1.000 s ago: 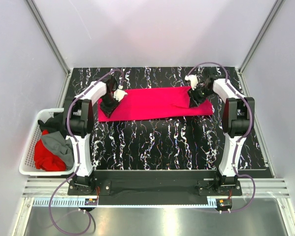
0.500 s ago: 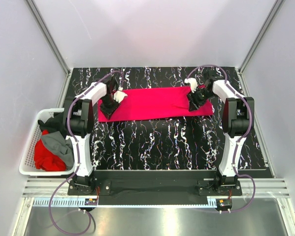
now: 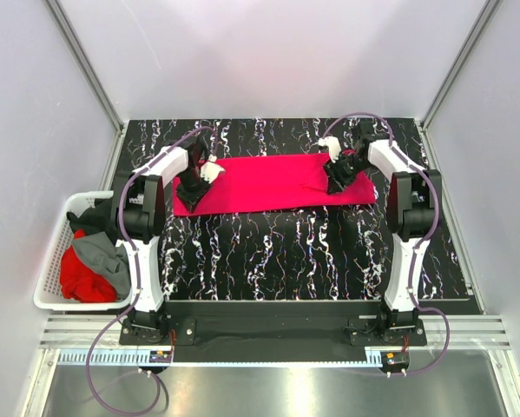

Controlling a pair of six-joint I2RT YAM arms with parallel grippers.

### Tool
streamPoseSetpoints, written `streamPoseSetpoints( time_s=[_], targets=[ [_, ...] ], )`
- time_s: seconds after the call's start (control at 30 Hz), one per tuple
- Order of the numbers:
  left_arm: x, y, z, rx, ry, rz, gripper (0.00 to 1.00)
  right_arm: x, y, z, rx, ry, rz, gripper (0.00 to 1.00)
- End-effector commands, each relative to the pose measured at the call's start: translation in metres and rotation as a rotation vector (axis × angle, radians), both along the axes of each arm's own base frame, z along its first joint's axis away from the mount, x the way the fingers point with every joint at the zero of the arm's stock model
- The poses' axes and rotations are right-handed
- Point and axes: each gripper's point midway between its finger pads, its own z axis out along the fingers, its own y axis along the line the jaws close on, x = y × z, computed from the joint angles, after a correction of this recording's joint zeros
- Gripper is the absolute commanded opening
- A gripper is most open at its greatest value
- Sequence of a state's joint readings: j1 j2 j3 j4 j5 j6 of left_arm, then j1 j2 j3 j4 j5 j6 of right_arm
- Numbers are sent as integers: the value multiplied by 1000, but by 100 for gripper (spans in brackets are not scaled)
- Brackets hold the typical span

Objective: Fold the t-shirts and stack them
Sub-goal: Fold the tshirt

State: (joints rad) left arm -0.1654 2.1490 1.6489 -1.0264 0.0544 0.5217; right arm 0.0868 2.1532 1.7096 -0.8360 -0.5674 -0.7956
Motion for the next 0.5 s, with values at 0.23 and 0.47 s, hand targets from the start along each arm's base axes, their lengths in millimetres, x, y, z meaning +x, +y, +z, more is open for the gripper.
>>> streamPoseSetpoints(
  time_s=[0.23, 0.47],
  targets=[
    [1, -1, 4, -7, -12, 13, 25, 17, 12, 5, 9, -34, 8, 44],
    [1, -1, 3, -5, -10, 15, 25, 23, 11, 1, 0, -38, 2, 38]
  ],
)
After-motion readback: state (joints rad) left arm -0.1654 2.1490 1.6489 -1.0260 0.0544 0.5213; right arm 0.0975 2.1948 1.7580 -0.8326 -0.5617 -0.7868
